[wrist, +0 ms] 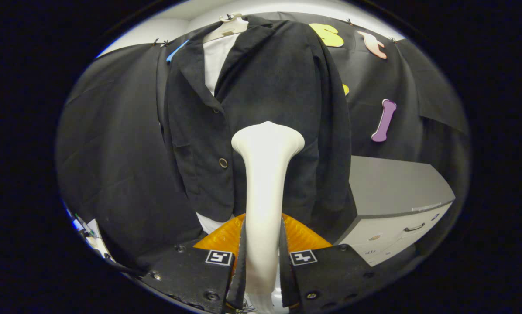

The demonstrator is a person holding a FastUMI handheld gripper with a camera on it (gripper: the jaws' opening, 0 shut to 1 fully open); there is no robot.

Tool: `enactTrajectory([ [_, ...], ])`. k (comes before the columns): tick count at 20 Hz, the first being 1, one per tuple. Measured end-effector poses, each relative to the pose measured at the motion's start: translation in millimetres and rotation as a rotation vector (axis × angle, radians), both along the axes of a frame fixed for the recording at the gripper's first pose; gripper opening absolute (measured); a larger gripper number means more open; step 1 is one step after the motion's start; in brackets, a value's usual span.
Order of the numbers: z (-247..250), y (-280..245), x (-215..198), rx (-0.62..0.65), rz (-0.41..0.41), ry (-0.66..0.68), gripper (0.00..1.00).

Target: Iron the clothes twice with a garment steamer, once on the left side and once on the right side.

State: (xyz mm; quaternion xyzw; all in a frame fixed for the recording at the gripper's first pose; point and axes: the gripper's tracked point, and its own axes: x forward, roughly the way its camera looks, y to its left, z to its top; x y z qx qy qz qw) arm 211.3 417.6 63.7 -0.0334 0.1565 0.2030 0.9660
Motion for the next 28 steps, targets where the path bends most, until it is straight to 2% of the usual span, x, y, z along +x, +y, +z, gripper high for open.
enactTrajectory([
  [18, -101, -14, 0, -0.073, -0.031, 0.183, 0.35],
  [23, -103, -13, -1, -0.075, -0.030, 0.195, 0.35],
  [28, -82, -13, -7, -0.051, -0.024, 0.167, 0.35],
])
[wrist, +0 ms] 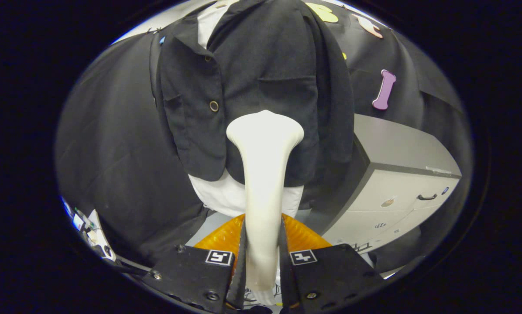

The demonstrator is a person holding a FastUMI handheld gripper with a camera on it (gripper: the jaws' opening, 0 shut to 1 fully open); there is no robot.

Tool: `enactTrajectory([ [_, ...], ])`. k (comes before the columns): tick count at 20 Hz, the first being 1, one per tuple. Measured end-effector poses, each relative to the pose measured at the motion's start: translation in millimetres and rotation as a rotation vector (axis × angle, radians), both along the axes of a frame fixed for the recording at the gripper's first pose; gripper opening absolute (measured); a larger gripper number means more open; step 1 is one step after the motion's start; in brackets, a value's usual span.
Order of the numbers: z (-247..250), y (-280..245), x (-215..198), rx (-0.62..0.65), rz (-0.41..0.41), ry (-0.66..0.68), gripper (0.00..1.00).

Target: Iron the clothes twice with a garment steamer, once on the left side and once on the right side.

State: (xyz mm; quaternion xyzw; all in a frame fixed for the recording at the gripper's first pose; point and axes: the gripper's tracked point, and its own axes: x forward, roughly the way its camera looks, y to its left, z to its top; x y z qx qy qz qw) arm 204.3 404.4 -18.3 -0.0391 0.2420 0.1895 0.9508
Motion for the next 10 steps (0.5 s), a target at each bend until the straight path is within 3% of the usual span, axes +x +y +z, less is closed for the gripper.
enactTrajectory([
  [10, 107, 29, -52, 0.089, 0.035, -0.174, 0.35],
])
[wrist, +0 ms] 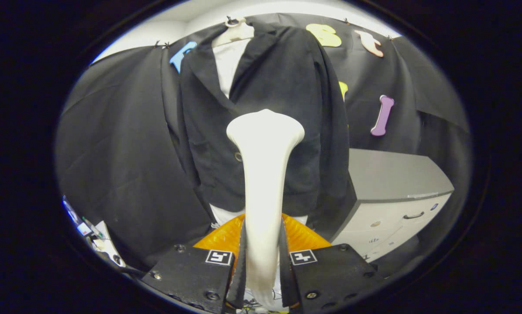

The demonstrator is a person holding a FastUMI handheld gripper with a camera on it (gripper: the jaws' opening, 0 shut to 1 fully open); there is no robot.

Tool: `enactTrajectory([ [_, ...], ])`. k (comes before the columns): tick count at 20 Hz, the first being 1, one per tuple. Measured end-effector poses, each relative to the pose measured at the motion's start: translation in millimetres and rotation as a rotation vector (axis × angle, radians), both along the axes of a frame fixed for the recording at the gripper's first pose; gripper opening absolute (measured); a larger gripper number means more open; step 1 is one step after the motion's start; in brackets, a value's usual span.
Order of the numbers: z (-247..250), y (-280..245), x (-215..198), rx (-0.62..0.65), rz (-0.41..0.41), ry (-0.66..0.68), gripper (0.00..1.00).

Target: Iron the clothes twice with a garment steamer, once on the left side and once on the right side.

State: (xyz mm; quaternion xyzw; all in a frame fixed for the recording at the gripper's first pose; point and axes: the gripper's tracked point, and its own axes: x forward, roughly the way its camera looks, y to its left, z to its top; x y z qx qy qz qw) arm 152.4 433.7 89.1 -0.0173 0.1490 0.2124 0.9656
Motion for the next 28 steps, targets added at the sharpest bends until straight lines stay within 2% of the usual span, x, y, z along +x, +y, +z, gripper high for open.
enactTrajectory([
  [8, 112, 70, -35, 0.053, 0.083, -0.195, 0.35],
  [14, 181, 133, -33, 0.087, 0.148, -0.297, 0.35],
  [17, 205, 163, -23, 0.081, 0.150, -0.342, 0.35],
  [23, 222, 210, 6, 0.041, 0.146, -0.383, 0.35],
  [28, 210, 225, 26, 0.002, 0.139, -0.368, 0.35],
])
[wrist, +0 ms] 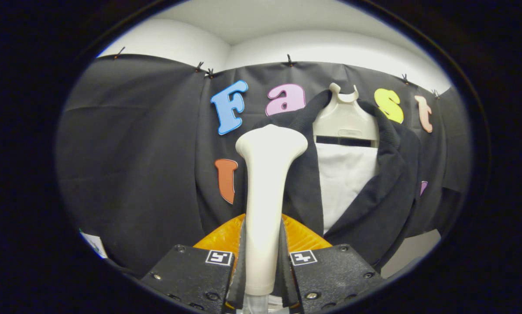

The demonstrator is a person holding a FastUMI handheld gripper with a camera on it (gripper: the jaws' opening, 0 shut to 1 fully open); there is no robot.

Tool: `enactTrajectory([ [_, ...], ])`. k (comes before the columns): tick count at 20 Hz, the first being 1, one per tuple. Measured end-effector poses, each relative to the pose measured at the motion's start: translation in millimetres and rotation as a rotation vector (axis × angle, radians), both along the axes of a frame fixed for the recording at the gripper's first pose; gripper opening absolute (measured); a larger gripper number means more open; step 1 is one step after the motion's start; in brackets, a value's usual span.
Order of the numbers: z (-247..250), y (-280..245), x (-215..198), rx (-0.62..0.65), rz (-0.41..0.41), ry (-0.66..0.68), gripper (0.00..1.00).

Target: Iron the clothes twice with a garment steamer, once on the left side and once on the right side.

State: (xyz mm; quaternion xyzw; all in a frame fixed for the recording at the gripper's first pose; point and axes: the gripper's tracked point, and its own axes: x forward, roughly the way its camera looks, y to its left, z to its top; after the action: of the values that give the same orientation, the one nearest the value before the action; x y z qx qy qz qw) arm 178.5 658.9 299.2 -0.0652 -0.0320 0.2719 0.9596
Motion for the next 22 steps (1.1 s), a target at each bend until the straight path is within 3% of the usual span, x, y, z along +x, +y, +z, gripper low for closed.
enactTrajectory([
  [22, -119, -36, 8, -0.097, -0.018, 0.169, 0.34],
])
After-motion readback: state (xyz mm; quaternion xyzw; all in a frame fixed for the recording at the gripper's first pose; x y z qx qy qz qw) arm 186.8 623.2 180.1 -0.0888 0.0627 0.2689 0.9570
